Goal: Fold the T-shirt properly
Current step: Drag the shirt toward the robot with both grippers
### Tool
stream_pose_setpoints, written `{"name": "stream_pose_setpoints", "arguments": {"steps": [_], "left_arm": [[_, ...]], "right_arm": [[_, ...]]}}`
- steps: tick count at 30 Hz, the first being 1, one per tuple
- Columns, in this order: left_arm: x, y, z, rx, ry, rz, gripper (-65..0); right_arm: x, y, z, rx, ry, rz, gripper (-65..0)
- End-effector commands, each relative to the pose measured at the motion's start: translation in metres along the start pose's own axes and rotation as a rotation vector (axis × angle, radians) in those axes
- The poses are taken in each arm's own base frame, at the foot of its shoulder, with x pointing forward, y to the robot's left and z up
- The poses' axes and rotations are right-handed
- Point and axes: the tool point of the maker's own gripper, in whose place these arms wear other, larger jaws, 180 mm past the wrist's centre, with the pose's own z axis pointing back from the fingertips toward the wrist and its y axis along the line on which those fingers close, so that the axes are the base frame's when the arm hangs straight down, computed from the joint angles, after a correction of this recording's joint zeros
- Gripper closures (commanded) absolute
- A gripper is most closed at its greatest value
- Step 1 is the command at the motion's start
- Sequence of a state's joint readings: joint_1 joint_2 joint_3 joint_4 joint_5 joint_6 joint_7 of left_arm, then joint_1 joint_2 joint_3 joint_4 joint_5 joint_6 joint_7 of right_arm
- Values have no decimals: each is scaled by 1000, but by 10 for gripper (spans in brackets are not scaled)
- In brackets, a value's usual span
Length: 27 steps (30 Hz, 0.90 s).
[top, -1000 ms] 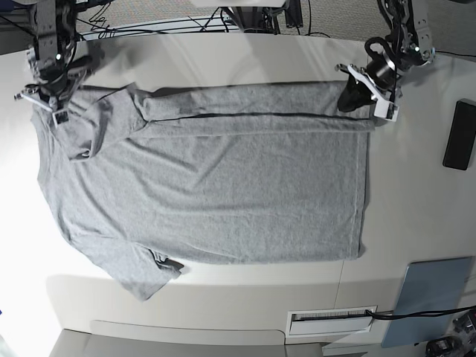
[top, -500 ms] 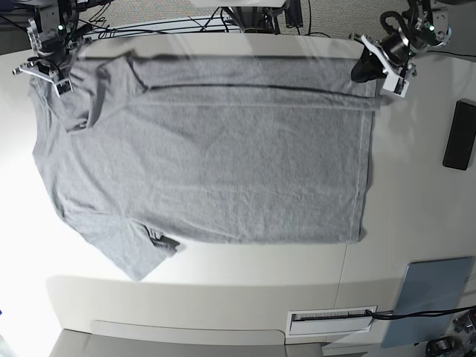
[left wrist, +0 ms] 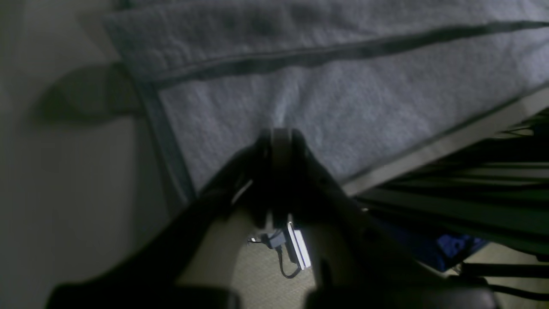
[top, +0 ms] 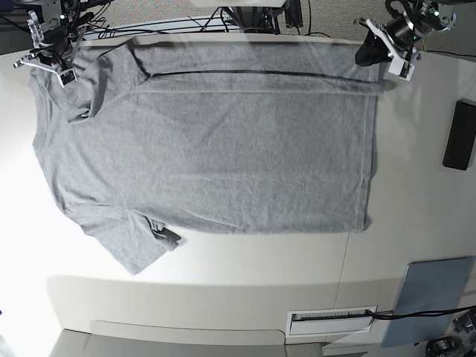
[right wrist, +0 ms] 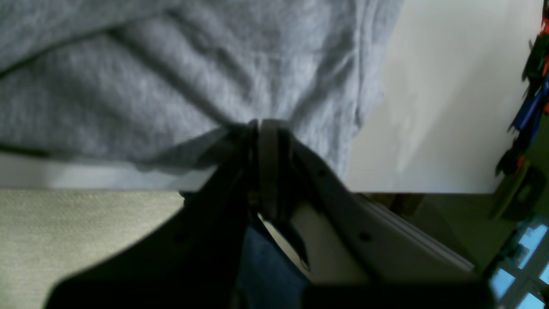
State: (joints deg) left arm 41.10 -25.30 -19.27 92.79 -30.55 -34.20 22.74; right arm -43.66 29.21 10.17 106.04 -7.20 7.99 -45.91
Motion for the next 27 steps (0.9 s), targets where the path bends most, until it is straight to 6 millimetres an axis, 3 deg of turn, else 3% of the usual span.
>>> {"name": "stream_pose_setpoints", "arguments": {"steps": [1, 18, 22, 27], "left_arm": [[-66, 16, 15, 86, 304, -66, -8], [-71, 21, 17, 108, 333, -73, -8], [-71, 21, 18, 107, 337, -75, -8], [-70, 33, 28, 119, 366, -115, -9]], "right_arm": [[3, -11, 3, -33, -12, 14, 0], [-30, -11, 8, -32, 97, 27, 0], [-22, -15, 12, -46, 66, 22, 0], [8, -20, 27, -62, -27, 21, 0]]}}
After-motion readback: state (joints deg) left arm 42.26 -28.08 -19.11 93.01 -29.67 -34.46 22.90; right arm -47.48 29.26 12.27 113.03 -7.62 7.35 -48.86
